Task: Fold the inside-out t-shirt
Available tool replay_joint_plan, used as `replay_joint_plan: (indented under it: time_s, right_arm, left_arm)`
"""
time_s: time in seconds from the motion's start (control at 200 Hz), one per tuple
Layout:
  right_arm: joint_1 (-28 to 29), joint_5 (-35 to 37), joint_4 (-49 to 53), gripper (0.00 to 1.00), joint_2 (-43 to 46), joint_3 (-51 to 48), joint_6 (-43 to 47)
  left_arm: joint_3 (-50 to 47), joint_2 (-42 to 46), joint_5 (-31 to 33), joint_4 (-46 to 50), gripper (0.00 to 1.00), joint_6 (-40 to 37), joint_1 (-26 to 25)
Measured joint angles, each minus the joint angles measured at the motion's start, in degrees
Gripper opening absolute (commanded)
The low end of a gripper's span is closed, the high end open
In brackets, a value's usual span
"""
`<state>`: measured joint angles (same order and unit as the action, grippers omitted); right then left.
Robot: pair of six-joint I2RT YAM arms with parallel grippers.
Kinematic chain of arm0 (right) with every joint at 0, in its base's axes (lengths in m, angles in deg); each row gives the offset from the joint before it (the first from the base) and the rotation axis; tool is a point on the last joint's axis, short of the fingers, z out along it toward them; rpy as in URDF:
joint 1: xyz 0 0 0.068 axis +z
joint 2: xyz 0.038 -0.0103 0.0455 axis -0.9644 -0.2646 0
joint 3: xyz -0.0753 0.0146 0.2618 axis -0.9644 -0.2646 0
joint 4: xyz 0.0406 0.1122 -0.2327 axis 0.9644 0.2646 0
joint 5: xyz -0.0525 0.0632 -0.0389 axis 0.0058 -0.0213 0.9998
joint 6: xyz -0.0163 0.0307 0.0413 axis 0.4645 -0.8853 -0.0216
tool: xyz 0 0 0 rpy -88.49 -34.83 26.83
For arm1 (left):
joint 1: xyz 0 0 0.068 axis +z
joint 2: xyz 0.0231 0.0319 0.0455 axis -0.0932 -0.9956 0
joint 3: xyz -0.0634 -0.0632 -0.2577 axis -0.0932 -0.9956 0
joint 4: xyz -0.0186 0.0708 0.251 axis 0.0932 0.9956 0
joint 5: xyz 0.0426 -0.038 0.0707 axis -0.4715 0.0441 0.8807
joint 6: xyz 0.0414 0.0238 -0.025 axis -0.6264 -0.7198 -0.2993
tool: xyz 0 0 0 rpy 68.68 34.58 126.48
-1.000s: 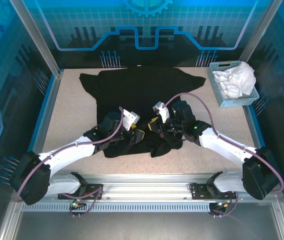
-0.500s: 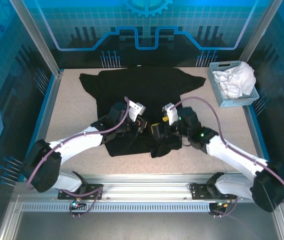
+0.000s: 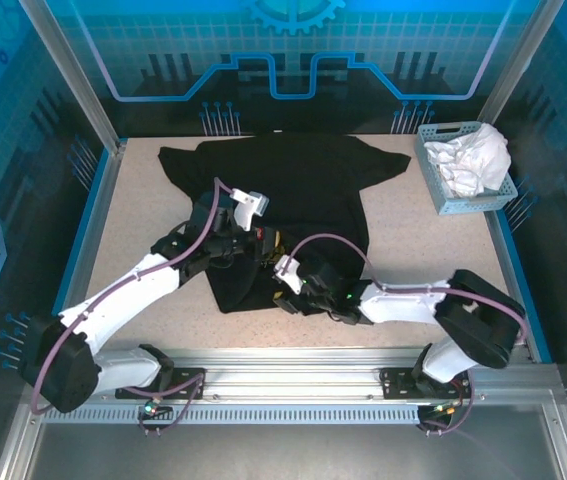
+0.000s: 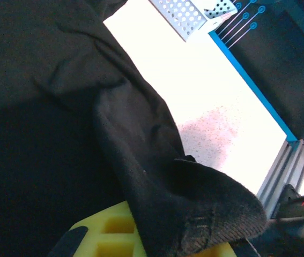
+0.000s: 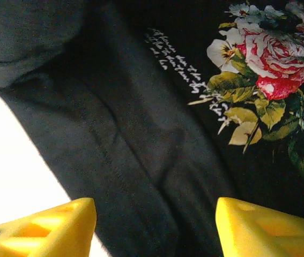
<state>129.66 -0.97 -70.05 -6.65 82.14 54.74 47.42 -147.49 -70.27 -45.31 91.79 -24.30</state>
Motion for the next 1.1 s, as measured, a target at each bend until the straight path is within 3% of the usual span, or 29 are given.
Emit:
replay_joint_plan:
  time_s: [0.485,0.775,1.101]
  right_arm:
    - [-4.22,19.54,-2.12,0.63,-17.07,18.29,3.8]
    - [-9.73,21.0,7.45,0.66,-22.08,29.79,2.4]
    - [-10.49,19.06,22.86,0.72,-31.26,46.25,-1.6]
  left_arm:
    - [8.13,3.34,-7.41,5.16,0.0,4.61,0.66]
    - [15.96,5.92,-14.43,5.11,0.0,5.66,-2.05]
    - [22.97,5.81,-16.37,4.9,0.0,7.19,-2.14]
